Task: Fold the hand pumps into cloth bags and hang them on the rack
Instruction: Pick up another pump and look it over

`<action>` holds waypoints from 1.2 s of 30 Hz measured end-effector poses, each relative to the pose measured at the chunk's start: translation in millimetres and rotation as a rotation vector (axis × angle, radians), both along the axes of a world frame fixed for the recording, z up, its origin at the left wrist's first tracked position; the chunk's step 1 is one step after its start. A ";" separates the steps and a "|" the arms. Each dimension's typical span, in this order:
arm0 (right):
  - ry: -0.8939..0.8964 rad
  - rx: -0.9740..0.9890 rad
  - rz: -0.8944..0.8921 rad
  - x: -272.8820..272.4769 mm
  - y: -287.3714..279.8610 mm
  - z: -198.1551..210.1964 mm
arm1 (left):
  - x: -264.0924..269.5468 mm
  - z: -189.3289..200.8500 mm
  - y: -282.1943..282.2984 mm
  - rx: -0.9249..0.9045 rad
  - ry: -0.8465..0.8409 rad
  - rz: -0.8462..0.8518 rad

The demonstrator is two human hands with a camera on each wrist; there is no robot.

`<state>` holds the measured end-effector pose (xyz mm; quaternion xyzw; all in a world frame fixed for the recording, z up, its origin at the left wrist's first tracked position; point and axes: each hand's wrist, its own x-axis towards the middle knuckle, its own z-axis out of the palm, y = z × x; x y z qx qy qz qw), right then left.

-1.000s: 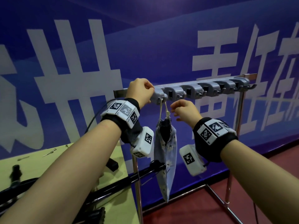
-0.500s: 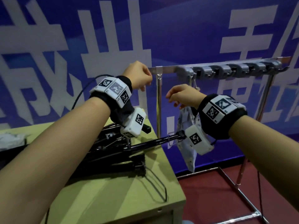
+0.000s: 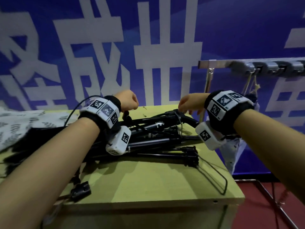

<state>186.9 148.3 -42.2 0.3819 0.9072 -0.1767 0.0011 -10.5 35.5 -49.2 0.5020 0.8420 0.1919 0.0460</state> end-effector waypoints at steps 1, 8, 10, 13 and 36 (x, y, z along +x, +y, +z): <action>-0.019 -0.009 -0.001 -6.5 -1.9 -0.5 | -5.0 -1.7 -4.5 0.025 0.023 0.005; -0.302 0.145 0.072 -43.0 -12.6 -12.6 | -29.2 -6.8 -32.8 -0.391 0.106 0.016; -0.343 0.202 0.099 -50.1 -12.5 -18.4 | -34.0 -11.2 -37.6 -0.528 0.135 -0.005; -0.374 0.300 0.145 -57.7 -12.9 -25.8 | -43.3 -18.0 -42.5 -0.579 0.145 -0.019; 0.337 0.736 -0.056 -42.4 -37.3 46.4 | -1.5 15.7 -74.3 0.500 0.135 0.168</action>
